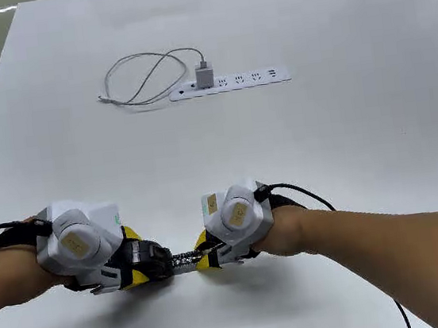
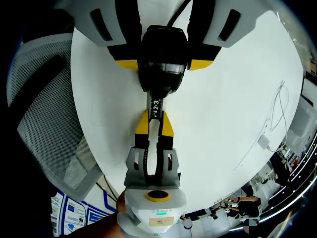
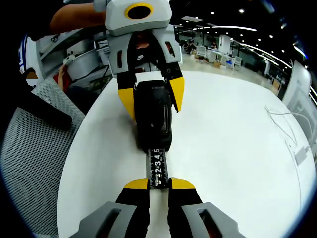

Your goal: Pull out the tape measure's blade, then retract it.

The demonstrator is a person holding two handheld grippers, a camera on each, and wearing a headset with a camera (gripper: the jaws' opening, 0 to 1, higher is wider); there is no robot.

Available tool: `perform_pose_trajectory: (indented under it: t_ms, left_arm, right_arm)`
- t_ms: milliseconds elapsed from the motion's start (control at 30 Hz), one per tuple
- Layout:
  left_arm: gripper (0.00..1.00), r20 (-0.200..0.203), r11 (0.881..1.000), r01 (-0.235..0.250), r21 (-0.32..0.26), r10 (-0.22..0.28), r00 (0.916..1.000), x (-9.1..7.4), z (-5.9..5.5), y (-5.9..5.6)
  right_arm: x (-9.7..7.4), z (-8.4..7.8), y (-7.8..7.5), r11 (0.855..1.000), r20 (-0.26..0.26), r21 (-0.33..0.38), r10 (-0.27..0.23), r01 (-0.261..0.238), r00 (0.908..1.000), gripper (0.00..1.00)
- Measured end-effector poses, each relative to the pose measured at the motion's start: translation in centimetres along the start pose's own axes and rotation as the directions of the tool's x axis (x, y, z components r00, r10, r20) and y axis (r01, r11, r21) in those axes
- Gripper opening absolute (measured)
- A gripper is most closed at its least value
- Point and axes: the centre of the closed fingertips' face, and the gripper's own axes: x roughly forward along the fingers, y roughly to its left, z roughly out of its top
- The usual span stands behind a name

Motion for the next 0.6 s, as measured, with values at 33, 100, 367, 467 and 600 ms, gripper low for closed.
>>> perform_pose_trajectory:
  t_ms: [33, 100, 367, 467, 600]
  left_arm:
    - [0.30, 0.000, 1.000, 0.000, 0.000, 0.000, 1.0000, 0.01, 0.00, 0.00]
    - [0.30, 0.001, 1.000, 0.000, 0.002, 0.000, 1.0000, 0.03, 0.01, -0.01]
    - [0.30, 0.001, 1.000, -0.001, -0.001, 0.001, 1.0000, 0.05, 0.00, 0.01]
    - [0.30, 0.003, 1.000, 0.000, -0.001, 0.000, 1.0000, 0.07, -0.01, 0.05]
    - [0.30, 0.004, 1.000, 0.002, 0.004, -0.002, 1.0000, 0.05, -0.03, 0.02]
  right_arm:
    - [-0.04, -0.05, -0.02, 1.000, -0.001, 0.000, -0.001, 0.001, 1.0000, 0.09]
    - [-0.11, -0.15, 0.00, 1.000, -0.003, 0.003, -0.001, 0.001, 1.0000, 0.09]
    - [-0.35, -0.38, -0.06, 1.000, -0.009, 0.001, -0.001, 0.001, 1.0000, 0.09]
    - [-0.45, -0.48, -0.10, 1.000, -0.013, -0.001, -0.003, 0.003, 0.9999, 0.09]
    - [-0.59, -0.59, -0.03, 1.000, -0.011, 0.004, -0.003, 0.003, 0.9999, 0.09]
